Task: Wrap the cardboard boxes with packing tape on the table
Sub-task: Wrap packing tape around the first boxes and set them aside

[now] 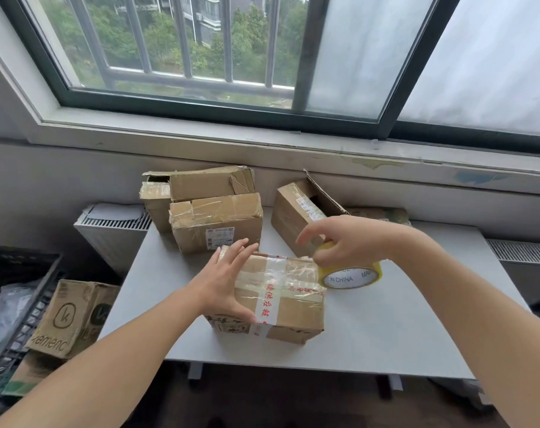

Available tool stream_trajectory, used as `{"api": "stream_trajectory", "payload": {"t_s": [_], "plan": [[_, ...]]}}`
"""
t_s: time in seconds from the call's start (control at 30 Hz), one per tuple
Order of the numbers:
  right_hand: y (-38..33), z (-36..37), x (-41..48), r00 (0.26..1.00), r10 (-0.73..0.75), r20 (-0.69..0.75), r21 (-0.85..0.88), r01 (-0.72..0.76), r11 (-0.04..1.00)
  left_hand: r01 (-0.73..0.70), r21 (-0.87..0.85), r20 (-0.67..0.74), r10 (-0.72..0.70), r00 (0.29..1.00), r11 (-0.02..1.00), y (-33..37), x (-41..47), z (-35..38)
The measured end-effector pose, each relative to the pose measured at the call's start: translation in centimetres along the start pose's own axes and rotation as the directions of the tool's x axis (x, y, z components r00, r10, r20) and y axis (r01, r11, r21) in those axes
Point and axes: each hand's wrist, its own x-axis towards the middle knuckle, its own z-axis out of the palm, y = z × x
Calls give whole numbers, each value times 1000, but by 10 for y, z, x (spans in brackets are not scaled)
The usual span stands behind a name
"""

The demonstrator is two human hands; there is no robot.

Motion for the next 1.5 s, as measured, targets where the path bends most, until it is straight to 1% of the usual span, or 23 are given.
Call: {"api": "stream_trajectory", "payload": {"t_s": [0.1,0.2,0.27,0.4,0.47,0.57,0.73,0.87,1.0,1.1,1.17,1.23,1.33,1.43,1.5], "plan": [[14,2,0,999,38,-8,9,-38,999,16,-31,-17,-17,1000,999,-5,-2,2],[24,8,4,999,43,18,-92,-41,995,41,-57,-21,-43,999,998,-8,-5,7],[35,14,7,997,79,21,-141,-75,987,73,-63,-21,-75,997,995,-11,-8,10],[66,38,14,976,218,16,-143,-213,966,113,25,19,-113,993,993,-13,-9,12],[80,54,19,969,244,36,-121,-238,964,123,46,39,-125,991,991,-13,-8,11],[95,74,23,970,241,40,-61,-238,969,133,38,64,-135,989,990,-13,-6,11],[114,91,23,969,245,-32,12,-244,970,89,12,150,-89,985,996,-24,-7,-2],[124,93,20,966,249,-69,50,-246,968,64,143,228,-95,969,988,-32,-5,-19],[121,88,18,965,242,-102,60,-237,970,70,298,283,-158,946,952,-10,15,-29],[115,79,18,966,229,-117,70,-222,973,81,333,300,-187,935,940,12,32,-18],[114,72,18,967,218,-135,62,-211,976,103,343,286,-209,935,934,19,36,-9],[114,63,17,964,212,-162,66,-204,977,113,334,272,-211,939,936,20,36,-7],[112,48,15,970,183,-163,68,-174,982,130,270,257,-202,945,954,16,32,-7],[109,40,21,971,155,-183,-24,-163,986,131,208,243,-181,953,969,15,29,-7],[111,40,27,973,156,-170,-60,-169,984,124,181,236,-165,958,976,13,27,-7]]}}
